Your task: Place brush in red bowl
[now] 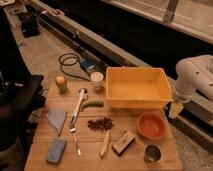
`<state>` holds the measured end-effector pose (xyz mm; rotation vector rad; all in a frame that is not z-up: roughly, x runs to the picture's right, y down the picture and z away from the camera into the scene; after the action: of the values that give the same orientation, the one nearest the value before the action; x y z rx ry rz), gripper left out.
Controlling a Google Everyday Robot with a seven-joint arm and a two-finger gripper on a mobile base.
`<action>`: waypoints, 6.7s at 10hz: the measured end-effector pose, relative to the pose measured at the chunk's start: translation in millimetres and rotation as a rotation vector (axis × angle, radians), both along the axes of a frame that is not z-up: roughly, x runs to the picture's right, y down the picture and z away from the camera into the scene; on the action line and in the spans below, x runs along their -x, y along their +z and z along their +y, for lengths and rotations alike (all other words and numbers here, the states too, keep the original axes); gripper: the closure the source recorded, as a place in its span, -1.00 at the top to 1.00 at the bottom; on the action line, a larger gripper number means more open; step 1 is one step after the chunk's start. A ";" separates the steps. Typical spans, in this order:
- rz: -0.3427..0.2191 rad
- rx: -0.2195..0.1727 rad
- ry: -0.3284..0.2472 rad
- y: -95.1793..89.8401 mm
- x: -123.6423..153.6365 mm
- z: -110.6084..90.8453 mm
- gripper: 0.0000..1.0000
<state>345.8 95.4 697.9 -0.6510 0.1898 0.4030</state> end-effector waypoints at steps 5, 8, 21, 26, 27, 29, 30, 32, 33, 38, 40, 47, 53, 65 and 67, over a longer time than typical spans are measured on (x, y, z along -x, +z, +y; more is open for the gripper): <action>0.000 0.000 0.000 -0.1 -0.2 0.1 0.38; 0.001 0.000 0.001 -0.3 -0.7 0.3 0.38; 0.005 -0.006 -0.023 -2.9 -0.4 -1.2 0.38; -0.140 -0.106 -0.278 -23.3 77.1 -47.9 0.38; -0.203 -0.115 -0.326 -27.9 104.0 -49.9 0.38; -0.303 -0.129 -0.418 -38.1 140.8 -46.9 0.38; -0.307 -0.130 -0.421 -38.4 142.1 -46.7 0.38; -0.304 -0.129 -0.419 -38.2 140.3 -47.0 0.38; -0.297 -0.107 -0.429 -36.4 138.5 -45.0 0.38; -0.404 -0.051 -0.707 17.6 198.7 -77.6 0.38; -0.468 -0.062 -0.799 24.4 239.6 -86.4 0.38; -0.534 -0.069 -0.861 29.3 273.6 -90.1 0.38; -0.654 -0.054 -1.082 90.3 350.1 -105.6 0.38; -0.853 -0.251 -1.256 117.7 463.3 -126.8 0.38; -0.904 -0.273 -1.308 128.6 490.5 -126.1 0.38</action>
<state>-144.7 -30.8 826.4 -0.2800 -0.3133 -1.1064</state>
